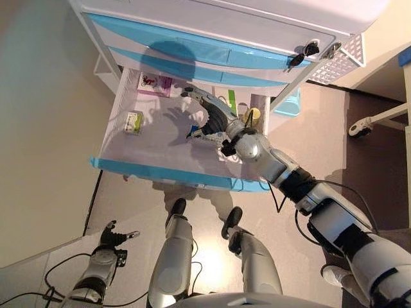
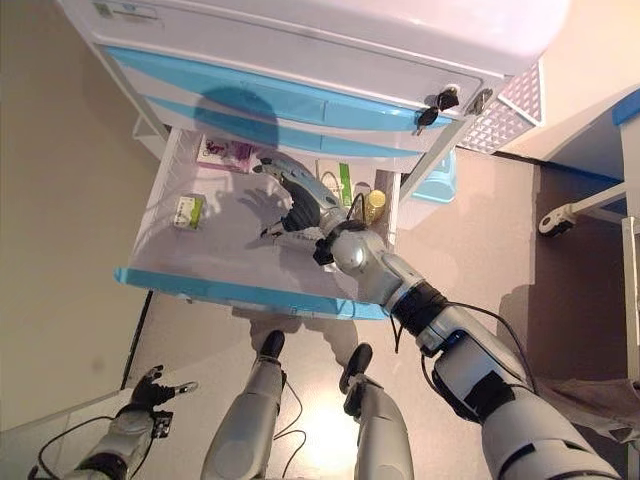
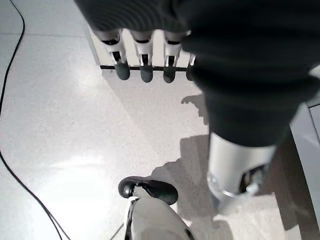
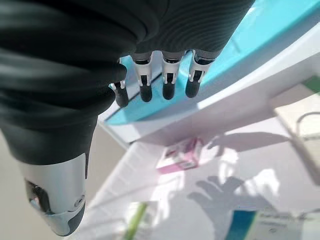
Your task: Open the drawer and pick up the medicine
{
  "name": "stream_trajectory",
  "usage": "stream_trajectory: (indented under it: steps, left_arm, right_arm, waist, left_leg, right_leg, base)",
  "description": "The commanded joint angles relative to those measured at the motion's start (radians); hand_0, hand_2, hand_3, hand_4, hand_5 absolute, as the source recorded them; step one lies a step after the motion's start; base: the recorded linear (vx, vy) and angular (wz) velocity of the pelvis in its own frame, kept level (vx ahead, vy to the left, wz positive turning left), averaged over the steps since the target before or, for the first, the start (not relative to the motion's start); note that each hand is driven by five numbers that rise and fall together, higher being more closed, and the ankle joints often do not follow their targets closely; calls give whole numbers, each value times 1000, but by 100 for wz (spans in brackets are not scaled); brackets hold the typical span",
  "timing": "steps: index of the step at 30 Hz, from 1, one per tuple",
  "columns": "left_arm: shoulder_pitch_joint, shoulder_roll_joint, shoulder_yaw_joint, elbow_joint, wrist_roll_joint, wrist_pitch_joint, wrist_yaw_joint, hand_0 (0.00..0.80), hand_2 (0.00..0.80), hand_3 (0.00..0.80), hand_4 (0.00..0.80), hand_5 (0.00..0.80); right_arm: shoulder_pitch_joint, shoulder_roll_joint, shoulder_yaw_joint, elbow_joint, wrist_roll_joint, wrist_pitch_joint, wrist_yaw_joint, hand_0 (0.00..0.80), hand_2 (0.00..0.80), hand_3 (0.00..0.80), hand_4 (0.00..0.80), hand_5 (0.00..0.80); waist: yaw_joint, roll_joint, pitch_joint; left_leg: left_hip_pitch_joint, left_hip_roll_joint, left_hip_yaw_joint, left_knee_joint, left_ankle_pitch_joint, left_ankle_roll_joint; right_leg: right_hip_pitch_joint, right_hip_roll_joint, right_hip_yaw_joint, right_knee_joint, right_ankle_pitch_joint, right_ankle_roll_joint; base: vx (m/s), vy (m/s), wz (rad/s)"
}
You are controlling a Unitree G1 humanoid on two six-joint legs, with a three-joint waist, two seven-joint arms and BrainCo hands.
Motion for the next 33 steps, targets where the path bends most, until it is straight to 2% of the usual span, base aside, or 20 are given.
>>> stream_trajectory:
  steps: [1,13,33]
  left_arm:
    - [-11,1,-17,11,-36,-12,29,0,0,0,0,0]
    - [-28,6,-35,36,-40,-14,39,0,0,0,0,0]
    - [-39,9,-50,50,-40,-19,39,0,0,0,0,0]
  right_arm:
    - [-90,24,3,30,-45,-6,-48,0,0,0,0,0]
    - [-163,89,75,211,-105,25,-41,0,0,0,0,0]
    - [-193,145,132,369,-185,45,-30,0,0,0,0,0]
  waist:
    - [27,2,12]
    - [36,7,23]
    - [43,3,30]
  left_leg:
    - [-30,-82,-7,-76,102,82]
    - [-27,-85,-5,-89,107,81]
    - [-16,-83,-5,-100,110,79]
  right_leg:
    - [37,6,1,74,-87,51]
    - [36,4,5,68,-78,51]
    - [47,1,7,59,-69,52]
  base:
    - [0,0,0]
    - [0,0,0]
    - [0,0,0]
